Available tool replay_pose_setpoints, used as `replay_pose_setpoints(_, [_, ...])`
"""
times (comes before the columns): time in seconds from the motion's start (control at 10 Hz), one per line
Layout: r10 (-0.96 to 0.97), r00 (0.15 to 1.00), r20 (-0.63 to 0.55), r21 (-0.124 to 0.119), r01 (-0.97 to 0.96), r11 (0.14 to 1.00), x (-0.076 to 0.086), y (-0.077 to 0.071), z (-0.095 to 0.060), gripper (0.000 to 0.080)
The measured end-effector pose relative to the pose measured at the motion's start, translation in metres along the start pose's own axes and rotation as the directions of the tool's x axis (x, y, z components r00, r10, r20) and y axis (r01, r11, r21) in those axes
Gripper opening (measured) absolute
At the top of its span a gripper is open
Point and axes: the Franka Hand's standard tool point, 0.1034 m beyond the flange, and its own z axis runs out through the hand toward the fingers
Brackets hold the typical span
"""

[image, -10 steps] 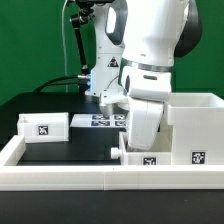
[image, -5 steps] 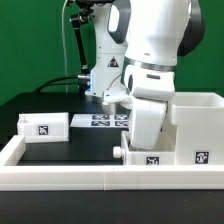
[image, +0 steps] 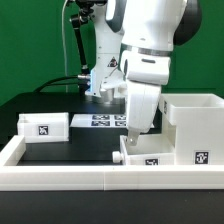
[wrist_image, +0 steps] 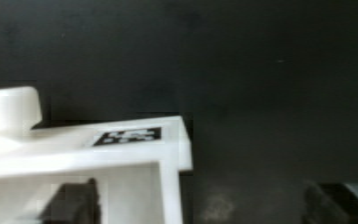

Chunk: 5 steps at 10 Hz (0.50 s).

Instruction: Assemble drawer

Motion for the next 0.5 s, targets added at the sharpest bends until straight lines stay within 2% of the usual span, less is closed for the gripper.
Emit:
replay_pose_setpoints(0.1, [-0.002,1.0,0.001,-0.003,0.002,1.0,-0.004,0.002,-0.006,0.063])
replay_pose_setpoints(0.2, [-0.009,1.0,0.005,-0.001,0.009,1.0,-0.014,0.004,-0.011,0.063])
replay_pose_setpoints(0.4, [-0.016,1.0,0.012,0.01,0.016,1.0,-0.036,0.015,-0.009,0.0649])
replay_pose_setpoints(0.5, [-0.015,1.0,0.012,0.01,0.014,1.0,-0.041,0.017,-0.008,0.0649])
